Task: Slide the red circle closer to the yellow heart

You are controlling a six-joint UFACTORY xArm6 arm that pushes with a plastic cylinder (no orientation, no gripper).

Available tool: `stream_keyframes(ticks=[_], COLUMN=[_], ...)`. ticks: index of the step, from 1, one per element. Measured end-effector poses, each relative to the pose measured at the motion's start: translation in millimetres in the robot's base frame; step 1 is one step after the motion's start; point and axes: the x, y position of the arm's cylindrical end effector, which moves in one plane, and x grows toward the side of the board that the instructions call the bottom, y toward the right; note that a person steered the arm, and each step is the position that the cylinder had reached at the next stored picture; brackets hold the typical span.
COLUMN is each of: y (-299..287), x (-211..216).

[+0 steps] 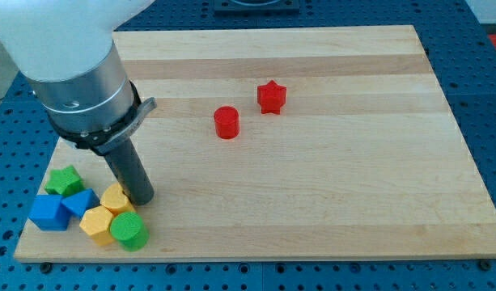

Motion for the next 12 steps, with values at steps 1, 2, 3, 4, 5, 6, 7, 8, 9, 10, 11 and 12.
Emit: stream_keyframes(ticks=[1, 2, 3, 4, 5, 6, 7, 8, 9, 10, 11, 12], y=[-7.6, -10.3, -10.3, 18.0, 80.8, 148.5, 183.0, 181.6, 168.8, 149.2, 124.6, 105.1], x=[-2.7, -3.4, -3.4, -3.9, -3.9, -6.8, -47.3, -83.8, -119.3, -137.7, -137.5, -119.6])
